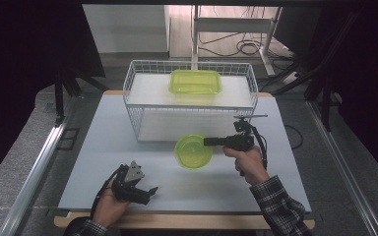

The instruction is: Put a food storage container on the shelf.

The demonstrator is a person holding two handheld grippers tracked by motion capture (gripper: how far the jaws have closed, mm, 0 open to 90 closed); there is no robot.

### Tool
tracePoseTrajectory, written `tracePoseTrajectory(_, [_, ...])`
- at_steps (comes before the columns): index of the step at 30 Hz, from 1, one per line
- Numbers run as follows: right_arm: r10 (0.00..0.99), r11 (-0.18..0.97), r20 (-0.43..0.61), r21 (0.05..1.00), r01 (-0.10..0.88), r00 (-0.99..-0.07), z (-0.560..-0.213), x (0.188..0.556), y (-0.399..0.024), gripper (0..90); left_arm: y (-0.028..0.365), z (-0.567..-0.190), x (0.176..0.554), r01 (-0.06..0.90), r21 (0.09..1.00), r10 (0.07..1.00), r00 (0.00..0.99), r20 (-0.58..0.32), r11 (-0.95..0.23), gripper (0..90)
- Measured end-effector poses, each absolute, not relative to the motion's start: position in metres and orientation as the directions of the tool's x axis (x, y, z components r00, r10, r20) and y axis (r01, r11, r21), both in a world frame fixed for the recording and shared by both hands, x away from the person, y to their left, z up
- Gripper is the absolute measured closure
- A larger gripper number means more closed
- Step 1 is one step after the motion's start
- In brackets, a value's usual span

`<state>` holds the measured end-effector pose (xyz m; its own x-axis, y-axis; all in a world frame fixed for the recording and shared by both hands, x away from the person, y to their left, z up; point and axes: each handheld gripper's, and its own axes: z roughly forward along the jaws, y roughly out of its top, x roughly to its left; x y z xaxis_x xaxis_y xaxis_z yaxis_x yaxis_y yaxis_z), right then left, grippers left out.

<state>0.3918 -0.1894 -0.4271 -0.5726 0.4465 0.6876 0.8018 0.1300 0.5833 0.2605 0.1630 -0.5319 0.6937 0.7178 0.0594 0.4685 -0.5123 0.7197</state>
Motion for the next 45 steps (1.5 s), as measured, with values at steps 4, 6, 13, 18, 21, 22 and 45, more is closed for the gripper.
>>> tracePoseTrajectory(4, [0.444,0.117,0.685,0.595,0.795,-0.578,-0.418,0.393,-0.190,81.1,0.163,-0.532,0.261,0.469,0.720,0.718,0.693,0.059,-0.511,5.7])
tracePoseTrajectory(6, [0.443,0.113,0.682,0.601,0.791,-0.582,-0.412,0.393,-0.190,81.1,0.163,-0.532,0.260,0.469,0.721,0.718,0.693,0.058,-0.511,5.7])
tracePoseTrajectory(13, [0.442,0.088,0.672,0.627,0.774,-0.594,-0.391,0.397,-0.192,81.1,0.164,-0.532,0.261,0.466,0.722,0.718,0.693,0.060,-0.511,5.6])
tracePoseTrajectory(18, [0.440,0.061,0.675,0.635,0.770,-0.592,-0.378,0.402,-0.195,81.1,0.165,-0.531,0.261,0.466,0.726,0.720,0.691,0.058,-0.505,5.5])
tracePoseTrajectory(21, [0.441,0.046,0.672,0.645,0.763,-0.595,-0.369,0.406,-0.196,81.1,0.165,-0.531,0.261,0.467,0.728,0.721,0.690,0.054,-0.502,5.4])
tracePoseTrajectory(22, [0.441,0.042,0.671,0.648,0.761,-0.596,-0.366,0.407,-0.197,81.1,0.165,-0.531,0.261,0.467,0.728,0.721,0.691,0.054,-0.502,5.4])
tracePoseTrajectory(45, [0.462,-0.033,0.638,0.707,0.706,-0.617,-0.309,0.431,-0.196,81.1,0.165,-0.532,0.261,0.467,0.727,0.719,0.694,0.052,-0.503,5.3])
